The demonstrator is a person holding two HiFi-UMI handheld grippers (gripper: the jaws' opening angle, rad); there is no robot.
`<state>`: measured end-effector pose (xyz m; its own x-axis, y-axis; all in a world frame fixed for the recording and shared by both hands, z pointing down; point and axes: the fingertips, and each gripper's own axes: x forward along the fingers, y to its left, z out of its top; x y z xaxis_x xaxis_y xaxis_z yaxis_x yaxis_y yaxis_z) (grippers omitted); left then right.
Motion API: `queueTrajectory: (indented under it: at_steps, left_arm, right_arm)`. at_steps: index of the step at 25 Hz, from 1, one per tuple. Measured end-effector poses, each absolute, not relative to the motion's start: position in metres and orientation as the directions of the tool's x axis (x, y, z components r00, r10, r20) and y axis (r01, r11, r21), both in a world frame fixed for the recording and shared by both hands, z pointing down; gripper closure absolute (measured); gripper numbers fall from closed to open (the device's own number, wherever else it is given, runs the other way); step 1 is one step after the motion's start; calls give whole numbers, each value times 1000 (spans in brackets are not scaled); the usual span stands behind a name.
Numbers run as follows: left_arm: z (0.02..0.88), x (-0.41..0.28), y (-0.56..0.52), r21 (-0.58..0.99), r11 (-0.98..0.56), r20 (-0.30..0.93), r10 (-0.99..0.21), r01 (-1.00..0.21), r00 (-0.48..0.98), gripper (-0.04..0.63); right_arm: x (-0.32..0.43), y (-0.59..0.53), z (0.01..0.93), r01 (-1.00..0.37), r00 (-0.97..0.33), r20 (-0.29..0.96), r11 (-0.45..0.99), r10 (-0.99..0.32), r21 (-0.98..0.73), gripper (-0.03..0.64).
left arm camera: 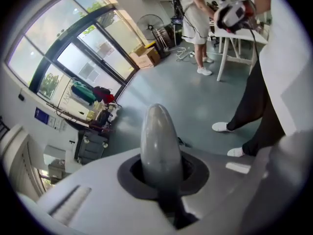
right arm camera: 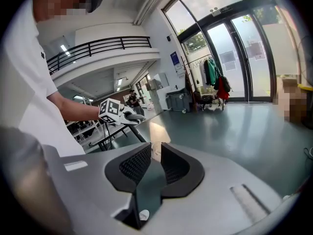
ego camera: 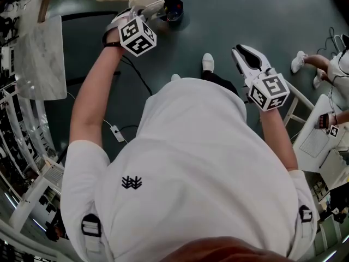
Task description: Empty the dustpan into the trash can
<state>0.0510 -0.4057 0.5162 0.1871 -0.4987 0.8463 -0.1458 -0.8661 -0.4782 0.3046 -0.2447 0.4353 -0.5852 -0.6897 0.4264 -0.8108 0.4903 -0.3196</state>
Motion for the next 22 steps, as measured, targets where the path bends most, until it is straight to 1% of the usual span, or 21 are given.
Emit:
queueTrajectory:
  at_steps: [5, 10, 13, 14, 16, 22]
  left_arm:
    - [532, 80, -387, -547, -834, 834, -536, 72, 134, 528]
    - [530, 96, -386, -588, -796, 808, -575, 144, 125, 532]
    - [525, 92, -391, -624, -755, 779, -622, 200, 82, 534]
    - [523, 89, -394, -632, -748, 771, -633, 203, 69, 534]
    - [520, 79, -399, -638, -751, 767, -640, 173, 50, 534]
    - [489, 36, -404, -650, -758, 758, -652, -46, 16, 534]
  right_arm:
    - [323, -256, 440, -798, -602, 418, 502, -681, -332, 558]
    - [329, -266, 437, -780, -626, 408, 539, -665, -319, 558]
    - [330, -268, 435, -771, -636, 407, 558, -655, -308, 558]
    - [329, -269, 435, -768, -639, 405, 563, -654, -305, 558]
    - [326, -271, 435, -762, -647, 400, 576, -649, -297, 558]
    - [312, -276, 433, -731, -679, 399, 622, -617, -283, 558]
